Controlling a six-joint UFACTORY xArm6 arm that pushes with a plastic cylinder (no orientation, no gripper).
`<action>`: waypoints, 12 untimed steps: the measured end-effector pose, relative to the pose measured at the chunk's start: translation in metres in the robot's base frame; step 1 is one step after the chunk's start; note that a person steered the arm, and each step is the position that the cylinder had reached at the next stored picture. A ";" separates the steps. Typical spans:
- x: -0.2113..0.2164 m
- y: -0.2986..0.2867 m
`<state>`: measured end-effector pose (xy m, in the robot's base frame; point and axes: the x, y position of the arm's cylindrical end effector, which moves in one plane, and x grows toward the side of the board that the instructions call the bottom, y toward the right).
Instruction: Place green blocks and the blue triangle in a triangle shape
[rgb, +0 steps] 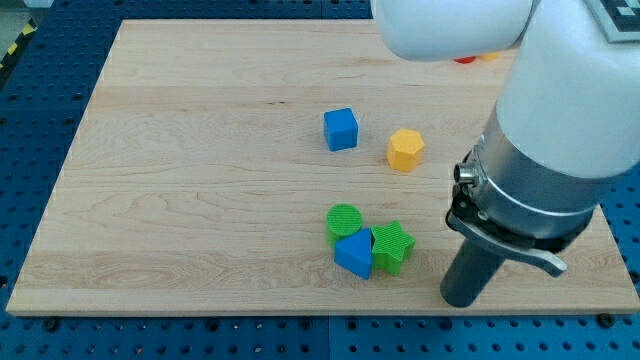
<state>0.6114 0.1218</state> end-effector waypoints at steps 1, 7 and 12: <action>-0.011 -0.018; -0.025 -0.134; -0.057 -0.124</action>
<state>0.5539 -0.0020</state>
